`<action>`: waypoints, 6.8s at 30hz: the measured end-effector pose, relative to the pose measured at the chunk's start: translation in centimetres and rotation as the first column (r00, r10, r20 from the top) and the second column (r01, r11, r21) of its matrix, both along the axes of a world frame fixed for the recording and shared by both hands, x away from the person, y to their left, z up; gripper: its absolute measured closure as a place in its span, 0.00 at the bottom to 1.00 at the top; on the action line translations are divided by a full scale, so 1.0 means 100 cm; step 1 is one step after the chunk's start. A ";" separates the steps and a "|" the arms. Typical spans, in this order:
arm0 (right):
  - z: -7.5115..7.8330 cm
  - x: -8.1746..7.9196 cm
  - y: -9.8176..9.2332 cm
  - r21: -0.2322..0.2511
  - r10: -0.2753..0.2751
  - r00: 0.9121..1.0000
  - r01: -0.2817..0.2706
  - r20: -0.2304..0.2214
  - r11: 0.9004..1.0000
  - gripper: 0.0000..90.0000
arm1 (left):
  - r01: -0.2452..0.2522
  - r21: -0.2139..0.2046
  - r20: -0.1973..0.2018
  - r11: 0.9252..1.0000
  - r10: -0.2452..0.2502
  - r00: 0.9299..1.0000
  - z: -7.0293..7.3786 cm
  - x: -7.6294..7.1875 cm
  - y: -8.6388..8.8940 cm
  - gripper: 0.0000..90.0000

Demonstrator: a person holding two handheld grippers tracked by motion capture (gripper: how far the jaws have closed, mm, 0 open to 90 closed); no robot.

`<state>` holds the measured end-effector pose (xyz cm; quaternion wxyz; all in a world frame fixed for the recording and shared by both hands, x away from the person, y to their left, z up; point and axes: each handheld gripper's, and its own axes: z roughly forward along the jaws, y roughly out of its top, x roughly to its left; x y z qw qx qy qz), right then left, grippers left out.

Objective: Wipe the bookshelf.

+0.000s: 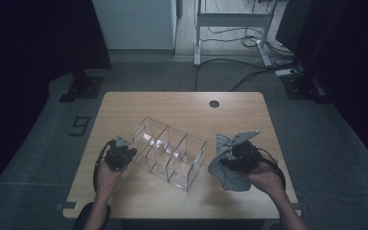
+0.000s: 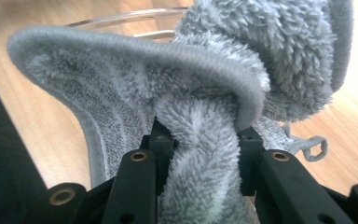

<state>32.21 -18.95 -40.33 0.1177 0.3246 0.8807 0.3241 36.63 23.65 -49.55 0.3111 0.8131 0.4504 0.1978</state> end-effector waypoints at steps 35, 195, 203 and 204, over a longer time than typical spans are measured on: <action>-0.039 0.029 -0.098 -0.061 -0.296 0.955 0.294 -0.028 0.954 0.74 | 0.010 -0.004 -0.006 1.000 -0.010 1.000 0.000 0.001 0.001 0.96; -0.014 0.018 0.083 0.075 0.256 0.967 -0.256 0.014 0.964 0.89 | -0.017 -0.166 0.022 0.986 0.021 1.000 0.018 -0.013 0.016 0.21; -0.013 0.018 0.086 0.060 0.243 0.970 -0.244 0.015 0.968 0.94 | 0.001 -0.162 0.025 0.987 0.003 1.000 0.019 -0.014 0.013 0.21; -0.013 0.018 0.087 0.056 0.240 0.971 -0.241 0.017 0.969 0.95 | 0.003 -0.164 0.024 0.986 0.001 1.000 0.020 -0.015 0.012 0.21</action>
